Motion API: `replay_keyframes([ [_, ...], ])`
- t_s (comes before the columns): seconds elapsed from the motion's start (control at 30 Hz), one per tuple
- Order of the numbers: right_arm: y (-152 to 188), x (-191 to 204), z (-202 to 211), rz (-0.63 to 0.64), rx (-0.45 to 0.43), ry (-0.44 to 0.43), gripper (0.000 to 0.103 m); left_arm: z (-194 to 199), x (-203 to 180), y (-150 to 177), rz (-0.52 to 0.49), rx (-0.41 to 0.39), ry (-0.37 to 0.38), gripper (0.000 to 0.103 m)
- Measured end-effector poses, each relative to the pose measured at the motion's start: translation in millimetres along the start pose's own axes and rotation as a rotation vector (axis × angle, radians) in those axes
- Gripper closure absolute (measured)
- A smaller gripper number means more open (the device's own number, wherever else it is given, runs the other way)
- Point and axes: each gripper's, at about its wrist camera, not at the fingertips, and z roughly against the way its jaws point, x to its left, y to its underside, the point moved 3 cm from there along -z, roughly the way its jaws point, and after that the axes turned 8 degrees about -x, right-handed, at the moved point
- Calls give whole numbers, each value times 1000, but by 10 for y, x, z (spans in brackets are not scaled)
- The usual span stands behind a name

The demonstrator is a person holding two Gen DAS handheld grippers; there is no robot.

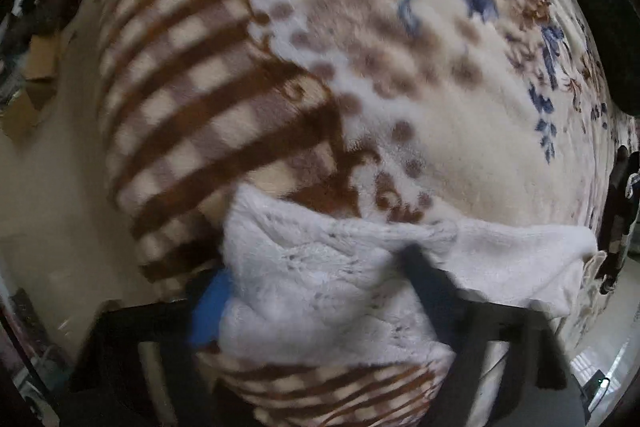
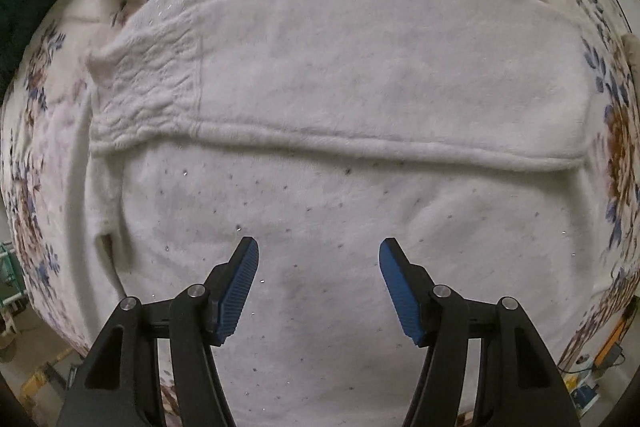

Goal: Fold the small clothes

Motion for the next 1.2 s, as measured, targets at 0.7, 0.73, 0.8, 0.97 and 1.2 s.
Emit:
replay_keyframes([
  [0.7, -31, 345, -67, 93, -26, 15, 38, 328, 32, -961, 166, -173, 228, 74],
  [0.73, -29, 331, -70, 95, -27, 20, 38, 312, 161, -874, 244, -155, 281, 71],
  [0.8, -50, 363, -43, 93, -25, 35, 38, 278, 364, -756, 369, -137, 371, 50],
  [0.97, -29, 467, -138, 73, -11, 49, 38, 159, 549, -570, 504, -124, 428, 42],
  [1.2, 54, 601, -276, 88, -28, 71, 38, 23, 320, -767, 456, -156, 343, 44],
])
